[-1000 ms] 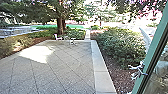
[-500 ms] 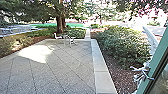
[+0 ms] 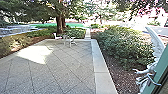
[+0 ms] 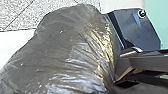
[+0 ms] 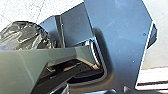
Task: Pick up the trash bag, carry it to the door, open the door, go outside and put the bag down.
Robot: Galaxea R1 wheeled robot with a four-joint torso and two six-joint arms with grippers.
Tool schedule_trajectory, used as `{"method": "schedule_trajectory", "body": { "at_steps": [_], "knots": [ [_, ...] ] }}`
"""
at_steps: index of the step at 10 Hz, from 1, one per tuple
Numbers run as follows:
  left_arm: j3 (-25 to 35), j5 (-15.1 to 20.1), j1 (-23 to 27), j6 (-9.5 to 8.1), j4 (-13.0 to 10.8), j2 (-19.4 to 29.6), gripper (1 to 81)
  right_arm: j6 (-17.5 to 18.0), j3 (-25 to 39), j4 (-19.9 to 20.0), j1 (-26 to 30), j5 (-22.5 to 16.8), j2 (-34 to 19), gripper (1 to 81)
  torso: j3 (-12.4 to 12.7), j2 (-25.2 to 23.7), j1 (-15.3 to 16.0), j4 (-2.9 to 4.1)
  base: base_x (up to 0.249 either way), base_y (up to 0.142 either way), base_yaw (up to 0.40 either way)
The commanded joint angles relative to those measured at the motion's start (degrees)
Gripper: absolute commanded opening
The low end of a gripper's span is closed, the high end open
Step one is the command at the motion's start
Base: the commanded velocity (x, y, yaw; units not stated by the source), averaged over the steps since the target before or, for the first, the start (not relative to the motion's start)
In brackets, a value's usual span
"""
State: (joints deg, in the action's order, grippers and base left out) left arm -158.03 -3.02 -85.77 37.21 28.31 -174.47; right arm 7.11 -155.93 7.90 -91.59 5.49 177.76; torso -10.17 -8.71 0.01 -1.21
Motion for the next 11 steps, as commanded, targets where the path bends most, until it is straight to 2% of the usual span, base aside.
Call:
{"method": "schedule_trajectory", "body": {
  "at_steps": [1, 11],
  "knots": [
    [0.0, 3.81, 2.05, -0.03, 0.17, -0.18, 1.0, -0.34, 0.73, -0.52, 1.97, -3.72, 0.78, 81.1, 0.0, 0.0, 0.0, 0.0, 0.115, 0.0, 0.0],
    [0.0, 3.81, 2.05, -0.03, 0.17, -0.18, 1.0, -0.34, 0.73, -0.52, 1.62, -3.2, 0.86, 81.1, 0.02, -0.06, -0.01, 0.0, 0.134, 0.0, 0.0]
  ]
}}
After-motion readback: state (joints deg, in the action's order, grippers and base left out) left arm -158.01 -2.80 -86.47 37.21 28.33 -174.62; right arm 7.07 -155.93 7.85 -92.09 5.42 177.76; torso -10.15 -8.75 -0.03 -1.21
